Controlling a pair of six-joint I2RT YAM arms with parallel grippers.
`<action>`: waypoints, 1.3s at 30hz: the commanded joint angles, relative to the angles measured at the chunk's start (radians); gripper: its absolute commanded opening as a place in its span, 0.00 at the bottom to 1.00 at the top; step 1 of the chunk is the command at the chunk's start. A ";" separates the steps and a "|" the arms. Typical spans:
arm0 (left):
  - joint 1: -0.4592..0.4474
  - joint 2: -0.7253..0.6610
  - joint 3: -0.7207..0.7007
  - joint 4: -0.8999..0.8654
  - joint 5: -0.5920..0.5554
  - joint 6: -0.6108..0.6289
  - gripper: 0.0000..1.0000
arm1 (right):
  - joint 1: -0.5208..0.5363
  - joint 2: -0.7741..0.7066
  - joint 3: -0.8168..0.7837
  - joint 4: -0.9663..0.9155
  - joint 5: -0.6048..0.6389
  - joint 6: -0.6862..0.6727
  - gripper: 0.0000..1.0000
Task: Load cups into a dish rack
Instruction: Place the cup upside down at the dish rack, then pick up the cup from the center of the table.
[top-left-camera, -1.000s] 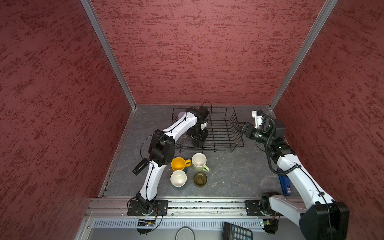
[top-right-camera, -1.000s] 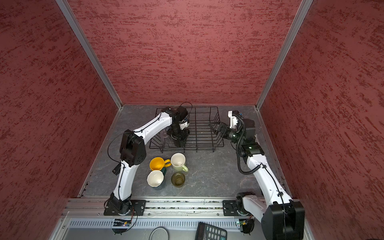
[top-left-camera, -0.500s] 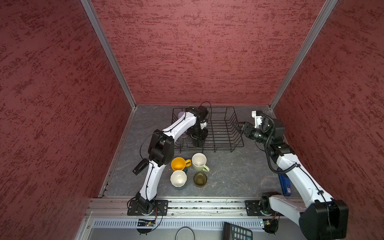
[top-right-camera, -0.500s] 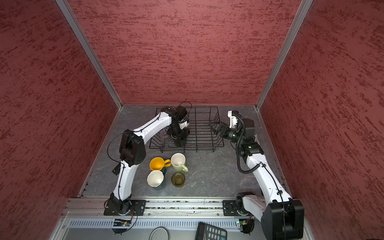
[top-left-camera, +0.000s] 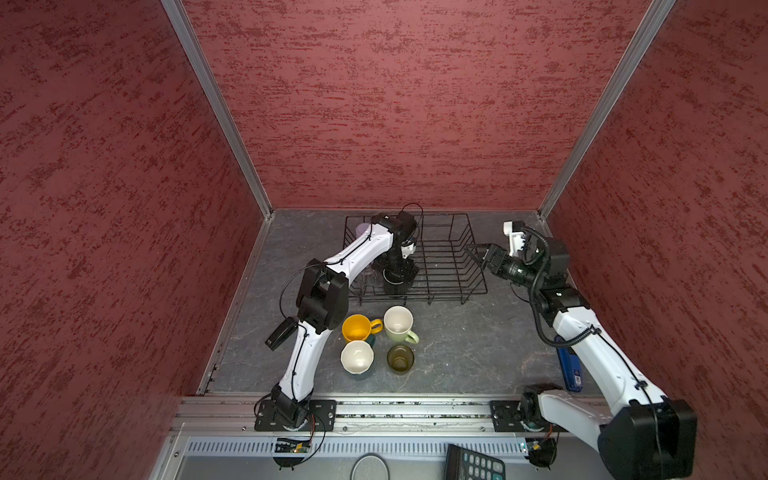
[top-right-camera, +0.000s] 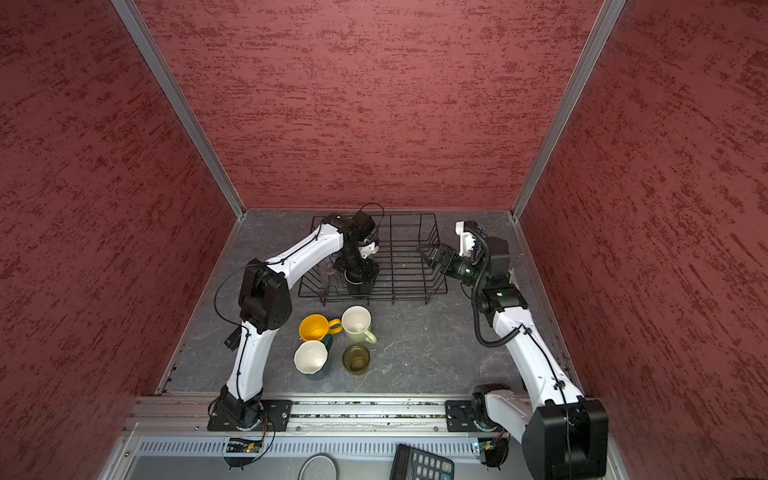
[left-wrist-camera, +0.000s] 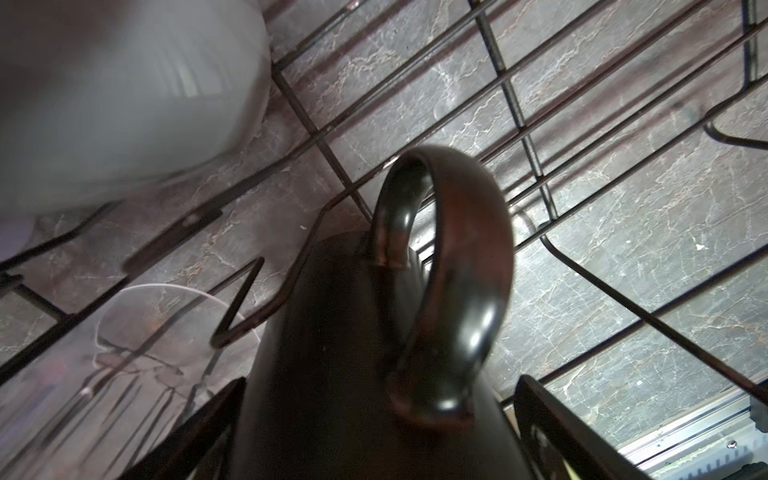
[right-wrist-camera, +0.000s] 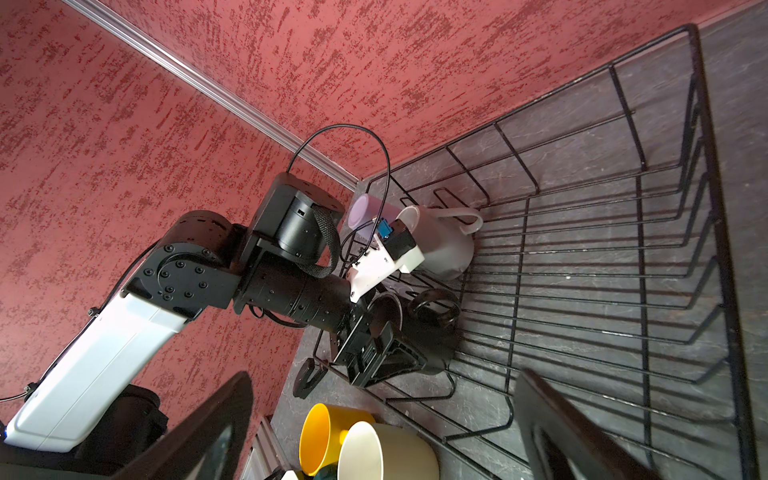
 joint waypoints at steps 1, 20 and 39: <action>0.001 -0.050 0.008 0.018 -0.037 0.001 1.00 | -0.006 -0.006 0.004 0.000 0.002 -0.011 0.99; 0.084 -0.838 -0.672 1.021 -0.001 -0.018 1.00 | 0.110 -0.007 0.184 -0.421 0.419 -0.183 0.80; 0.201 -1.007 -0.832 1.065 -0.055 -0.113 1.00 | 0.697 0.099 0.250 -0.718 0.748 0.007 0.61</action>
